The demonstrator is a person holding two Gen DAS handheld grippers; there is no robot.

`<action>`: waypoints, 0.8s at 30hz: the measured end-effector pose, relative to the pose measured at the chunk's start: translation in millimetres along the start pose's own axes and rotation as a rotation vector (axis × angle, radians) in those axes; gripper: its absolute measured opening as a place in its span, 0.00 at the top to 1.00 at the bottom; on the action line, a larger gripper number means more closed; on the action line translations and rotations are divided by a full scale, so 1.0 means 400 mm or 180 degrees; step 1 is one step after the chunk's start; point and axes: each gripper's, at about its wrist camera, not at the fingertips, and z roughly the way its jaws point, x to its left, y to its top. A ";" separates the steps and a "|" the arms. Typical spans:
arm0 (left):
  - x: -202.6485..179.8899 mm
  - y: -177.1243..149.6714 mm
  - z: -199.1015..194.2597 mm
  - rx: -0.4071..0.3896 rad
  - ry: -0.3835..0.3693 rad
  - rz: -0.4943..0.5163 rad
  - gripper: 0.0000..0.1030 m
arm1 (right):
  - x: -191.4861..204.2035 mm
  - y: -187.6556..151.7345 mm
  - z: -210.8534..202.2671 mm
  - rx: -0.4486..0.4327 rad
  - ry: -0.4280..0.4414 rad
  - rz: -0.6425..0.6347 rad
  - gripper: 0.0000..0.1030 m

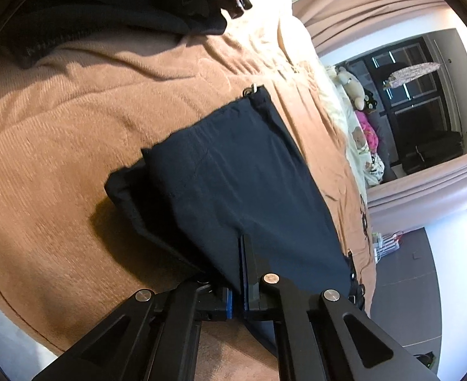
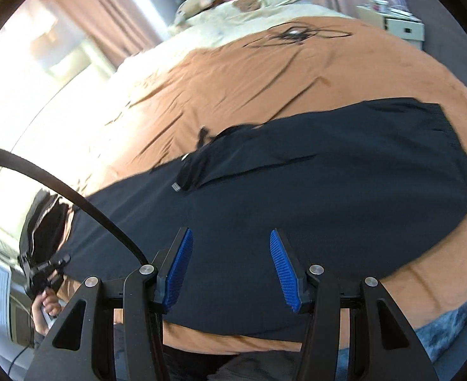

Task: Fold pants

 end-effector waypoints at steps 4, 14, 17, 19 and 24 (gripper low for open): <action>-0.007 0.003 -0.015 -0.0043 -0.0035 0.0054 0.96 | 0.045 -0.002 0.079 0.0137 -0.0026 -0.0127 0.52; -0.021 0.000 -0.033 -0.0102 -0.0054 0.0120 0.97 | 0.148 -0.024 0.256 0.0426 -0.0076 -0.0383 0.58; -0.032 0.002 -0.041 -0.0109 -0.0036 0.0185 0.98 | 0.178 -0.069 0.307 0.0633 -0.0106 -0.0519 0.68; -0.036 0.003 -0.042 -0.0101 -0.0009 0.0207 0.98 | 0.189 -0.091 0.326 0.0742 -0.0123 -0.0576 0.72; -0.035 0.003 -0.043 -0.0104 -0.0053 0.0192 0.98 | 0.201 -0.133 0.333 0.0845 -0.0246 -0.0788 0.74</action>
